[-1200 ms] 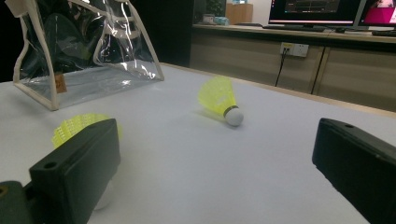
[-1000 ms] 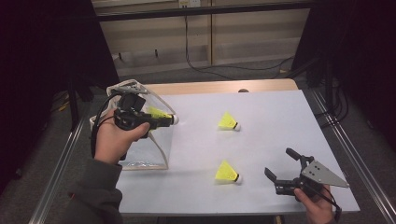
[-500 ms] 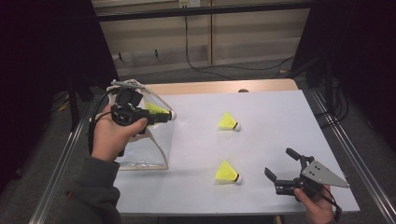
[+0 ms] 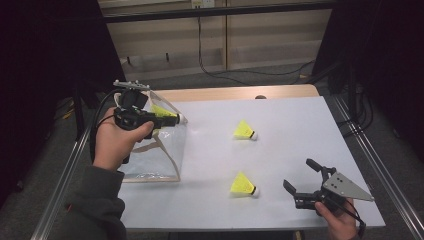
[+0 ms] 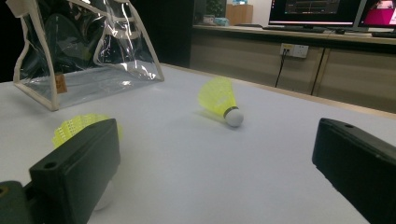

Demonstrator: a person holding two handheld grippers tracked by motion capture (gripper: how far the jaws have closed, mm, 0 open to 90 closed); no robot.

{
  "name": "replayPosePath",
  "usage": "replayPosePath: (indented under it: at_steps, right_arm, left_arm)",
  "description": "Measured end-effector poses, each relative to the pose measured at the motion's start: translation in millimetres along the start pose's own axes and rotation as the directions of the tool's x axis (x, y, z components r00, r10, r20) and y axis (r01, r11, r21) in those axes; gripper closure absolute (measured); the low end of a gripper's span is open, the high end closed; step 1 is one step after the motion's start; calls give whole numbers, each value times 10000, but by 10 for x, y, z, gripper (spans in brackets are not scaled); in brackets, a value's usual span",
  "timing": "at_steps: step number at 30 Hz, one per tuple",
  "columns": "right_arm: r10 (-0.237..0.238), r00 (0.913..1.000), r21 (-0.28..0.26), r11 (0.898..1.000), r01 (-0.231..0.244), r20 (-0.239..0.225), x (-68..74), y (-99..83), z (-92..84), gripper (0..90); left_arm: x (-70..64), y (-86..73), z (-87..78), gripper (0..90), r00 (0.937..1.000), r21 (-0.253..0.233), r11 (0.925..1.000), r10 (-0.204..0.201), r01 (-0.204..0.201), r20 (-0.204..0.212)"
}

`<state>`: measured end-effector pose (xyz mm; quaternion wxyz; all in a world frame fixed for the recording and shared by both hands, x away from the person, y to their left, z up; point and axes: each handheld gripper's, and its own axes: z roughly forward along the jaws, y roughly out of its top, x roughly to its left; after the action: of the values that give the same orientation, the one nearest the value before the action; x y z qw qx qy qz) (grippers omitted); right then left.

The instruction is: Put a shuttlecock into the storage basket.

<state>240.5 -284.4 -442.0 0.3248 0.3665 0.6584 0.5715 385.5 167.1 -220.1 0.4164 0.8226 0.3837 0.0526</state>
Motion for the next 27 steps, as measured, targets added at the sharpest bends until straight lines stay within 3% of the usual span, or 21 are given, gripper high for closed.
replayPosePath:
  at_steps: [13, 27]
  right_arm:
    - [-7, 10000, 13, 10000, 7, -22, -2, 1, -2, 9]
    - [-13, 10000, 0, 10000, 13, -12, -2, 1, 0, 9]
  left_arm:
    - [1, 73, -72, 788, 9999, -120, 9999, 20, -22, -171]
    - [91, 93, -102, 788, 9988, -107, 9999, -34, 29, -483]
